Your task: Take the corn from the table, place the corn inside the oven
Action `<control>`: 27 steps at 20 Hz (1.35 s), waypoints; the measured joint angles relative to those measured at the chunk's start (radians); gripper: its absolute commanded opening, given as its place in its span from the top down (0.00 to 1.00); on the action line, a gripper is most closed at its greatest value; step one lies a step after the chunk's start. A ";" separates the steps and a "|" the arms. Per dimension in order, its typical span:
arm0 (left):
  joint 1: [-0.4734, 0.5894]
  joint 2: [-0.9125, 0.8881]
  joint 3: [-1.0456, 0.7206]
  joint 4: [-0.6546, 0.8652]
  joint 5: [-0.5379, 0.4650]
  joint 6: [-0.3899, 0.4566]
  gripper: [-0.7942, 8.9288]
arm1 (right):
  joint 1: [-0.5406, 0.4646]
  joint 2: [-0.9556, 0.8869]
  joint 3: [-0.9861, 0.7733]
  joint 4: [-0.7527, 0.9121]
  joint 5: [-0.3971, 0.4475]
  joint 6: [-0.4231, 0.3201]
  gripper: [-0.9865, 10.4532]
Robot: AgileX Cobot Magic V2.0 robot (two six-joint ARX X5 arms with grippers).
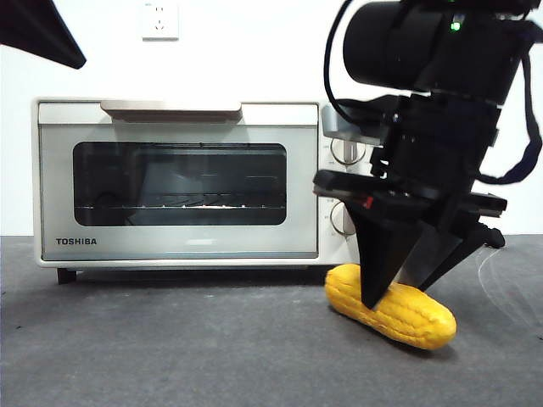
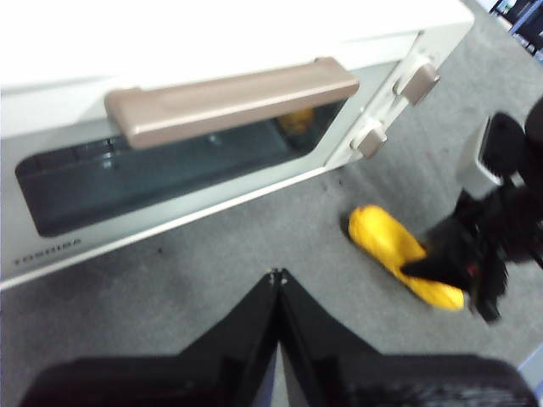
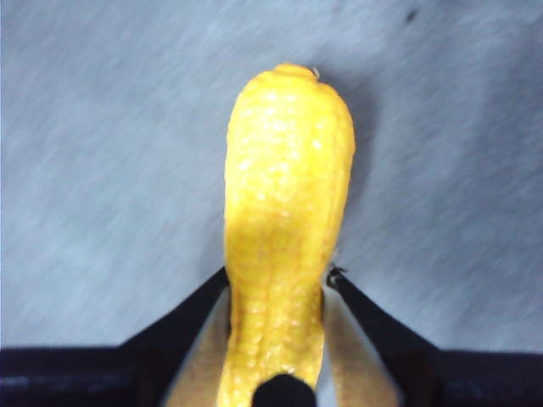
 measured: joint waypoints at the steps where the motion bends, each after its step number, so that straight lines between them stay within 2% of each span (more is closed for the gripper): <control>1: 0.000 0.000 0.000 0.014 0.000 0.000 0.92 | 0.022 -0.020 0.000 -0.011 -0.003 0.002 0.92; 9: 0.000 0.061 0.001 0.240 -0.011 0.000 0.92 | 0.206 -0.299 0.001 -0.017 -0.030 0.060 0.92; 12: 0.000 0.116 0.001 0.334 -0.068 0.000 0.92 | 0.241 -0.409 0.001 -0.018 -0.030 0.088 0.92; 20: 0.000 0.251 0.001 0.449 -0.101 0.019 0.92 | 0.252 -0.612 0.001 -0.019 -0.030 0.127 0.92; 27: 0.000 0.312 0.015 0.446 -0.098 0.042 0.92 | 0.252 -0.636 0.036 -0.024 -0.029 0.130 0.92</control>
